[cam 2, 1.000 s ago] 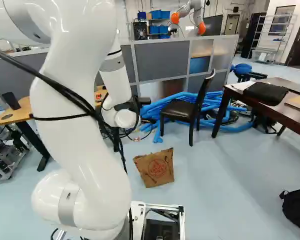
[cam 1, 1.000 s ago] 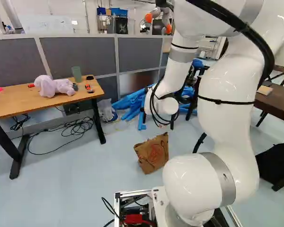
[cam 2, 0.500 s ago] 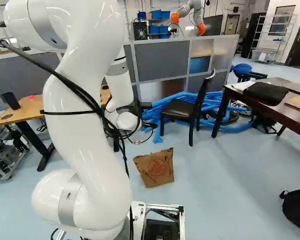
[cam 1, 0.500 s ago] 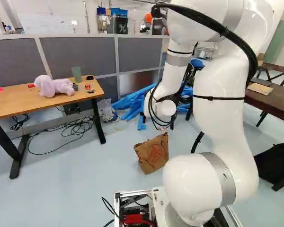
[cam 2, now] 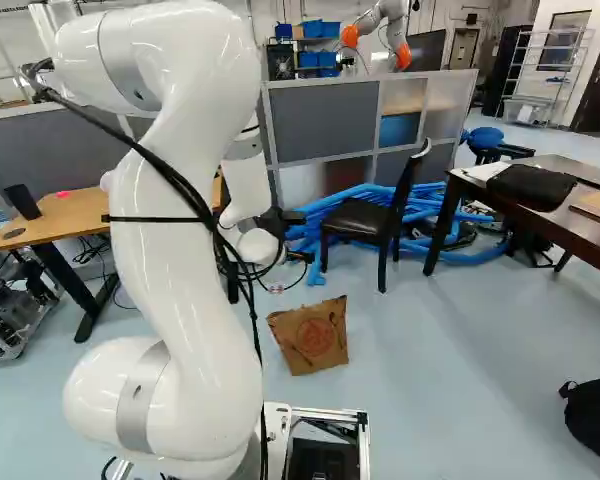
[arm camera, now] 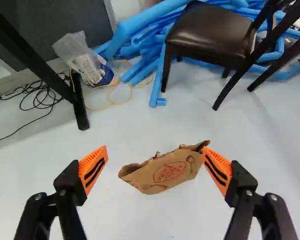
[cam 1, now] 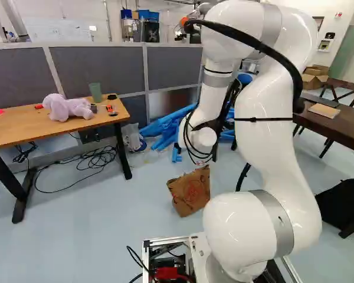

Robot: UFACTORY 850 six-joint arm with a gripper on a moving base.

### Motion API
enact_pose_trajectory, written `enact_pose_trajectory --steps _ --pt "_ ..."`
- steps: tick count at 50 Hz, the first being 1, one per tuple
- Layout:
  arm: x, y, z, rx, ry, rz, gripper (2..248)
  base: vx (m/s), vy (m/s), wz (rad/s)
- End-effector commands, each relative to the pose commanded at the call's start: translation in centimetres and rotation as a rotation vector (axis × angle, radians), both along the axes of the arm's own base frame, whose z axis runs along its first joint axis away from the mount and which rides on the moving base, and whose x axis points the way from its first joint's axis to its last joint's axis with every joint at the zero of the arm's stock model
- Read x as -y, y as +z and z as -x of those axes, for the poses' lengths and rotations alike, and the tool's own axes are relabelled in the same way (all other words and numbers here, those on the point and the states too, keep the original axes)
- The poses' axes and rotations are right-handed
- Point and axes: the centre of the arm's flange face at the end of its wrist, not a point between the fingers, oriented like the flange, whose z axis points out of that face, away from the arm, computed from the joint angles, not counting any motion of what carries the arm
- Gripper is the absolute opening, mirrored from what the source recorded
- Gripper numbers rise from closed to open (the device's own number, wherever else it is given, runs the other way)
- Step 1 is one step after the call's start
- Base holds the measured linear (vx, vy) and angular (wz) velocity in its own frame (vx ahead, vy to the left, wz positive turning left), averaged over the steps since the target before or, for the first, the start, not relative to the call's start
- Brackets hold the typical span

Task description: Pick up the bag on the ground and place it on the table

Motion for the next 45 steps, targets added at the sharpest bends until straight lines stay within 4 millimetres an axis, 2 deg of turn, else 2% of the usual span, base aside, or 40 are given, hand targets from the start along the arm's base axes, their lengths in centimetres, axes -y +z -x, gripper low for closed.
enact_pose_trajectory --steps 21,45 --pt "0.0 -2.7 -1.6 -0.031 -0.001 0.0 247 0.0 0.0 0.0" --pt "0.2 -5.8 -2.3 -0.071 -0.03 -0.001 247 0.0 0.0 0.0"
